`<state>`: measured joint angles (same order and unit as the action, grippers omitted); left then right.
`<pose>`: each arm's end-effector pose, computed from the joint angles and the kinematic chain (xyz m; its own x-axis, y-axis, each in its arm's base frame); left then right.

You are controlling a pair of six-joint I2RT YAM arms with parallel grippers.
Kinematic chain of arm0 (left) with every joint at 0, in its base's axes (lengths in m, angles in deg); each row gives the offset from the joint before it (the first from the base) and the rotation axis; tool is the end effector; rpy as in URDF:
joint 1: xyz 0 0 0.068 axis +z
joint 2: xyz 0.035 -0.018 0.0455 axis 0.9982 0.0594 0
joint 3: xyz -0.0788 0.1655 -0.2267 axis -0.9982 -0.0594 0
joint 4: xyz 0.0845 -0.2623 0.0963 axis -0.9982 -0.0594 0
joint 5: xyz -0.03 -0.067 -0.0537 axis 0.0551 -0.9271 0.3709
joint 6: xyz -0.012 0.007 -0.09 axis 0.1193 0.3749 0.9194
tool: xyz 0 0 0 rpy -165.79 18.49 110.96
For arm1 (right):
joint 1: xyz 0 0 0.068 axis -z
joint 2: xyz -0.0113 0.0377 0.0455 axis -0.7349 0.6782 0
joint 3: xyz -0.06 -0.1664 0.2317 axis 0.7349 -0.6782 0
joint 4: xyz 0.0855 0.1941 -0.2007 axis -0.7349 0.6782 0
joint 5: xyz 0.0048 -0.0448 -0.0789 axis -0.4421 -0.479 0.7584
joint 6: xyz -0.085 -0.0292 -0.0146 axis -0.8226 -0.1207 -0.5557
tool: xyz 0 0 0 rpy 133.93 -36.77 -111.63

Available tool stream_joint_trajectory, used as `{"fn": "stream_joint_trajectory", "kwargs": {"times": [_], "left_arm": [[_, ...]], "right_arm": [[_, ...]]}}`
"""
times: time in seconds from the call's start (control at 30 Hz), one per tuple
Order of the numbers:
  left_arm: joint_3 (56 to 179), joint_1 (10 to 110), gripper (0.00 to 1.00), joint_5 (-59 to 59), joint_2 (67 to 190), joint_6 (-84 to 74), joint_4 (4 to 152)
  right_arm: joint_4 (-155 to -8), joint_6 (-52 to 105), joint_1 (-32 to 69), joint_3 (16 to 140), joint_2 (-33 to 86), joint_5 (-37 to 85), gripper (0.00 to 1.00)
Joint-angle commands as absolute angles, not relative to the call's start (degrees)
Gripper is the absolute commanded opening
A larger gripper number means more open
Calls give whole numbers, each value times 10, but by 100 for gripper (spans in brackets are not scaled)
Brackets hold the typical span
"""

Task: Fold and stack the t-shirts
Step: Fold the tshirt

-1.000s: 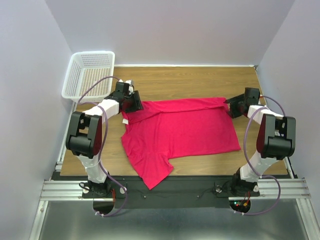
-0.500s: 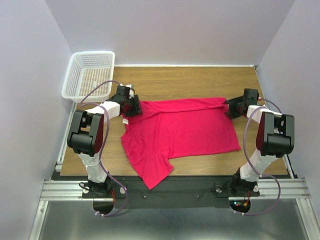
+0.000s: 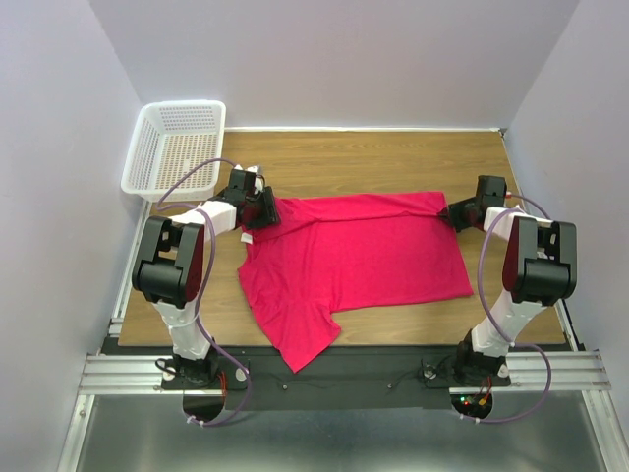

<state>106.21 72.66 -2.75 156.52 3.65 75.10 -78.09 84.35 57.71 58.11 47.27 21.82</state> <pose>0.4252 -0.1215 0.1393 -0.7544 -0.1663 -0.6350 0.1131 0.9200 -0.3752 0.4085 -0.0611 0.1122 -0.2593 0.9530 -0.1564 0.7156 0.2984 0.6315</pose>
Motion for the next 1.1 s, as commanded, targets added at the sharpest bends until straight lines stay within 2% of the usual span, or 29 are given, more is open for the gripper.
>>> {"fn": "stream_joint_trajectory", "kwargs": {"times": [0.0, 0.1, 0.37, 0.63, 0.8, 1.07], "left_arm": [[1041, 725, 59, -7, 1558, 26, 738], [1043, 725, 59, -5, 1557, 25, 735], [1047, 725, 59, -3, 1552, 21, 720], [1049, 726, 59, 3, 1541, 10, 700], [1058, 725, 59, 4, 1533, -2, 688], [1068, 725, 59, 4, 1528, -17, 668]], "right_arm": [[-799, 804, 578, 604, 453, 244, 11], [-795, 765, 578, 611, 441, 254, 6], [-783, 666, 577, 623, 438, 262, 7], [-737, 584, 575, 623, 430, 248, 31], [-708, 523, 575, 645, 405, 294, 34], [-672, 424, 565, 740, 454, 231, 33]]}}
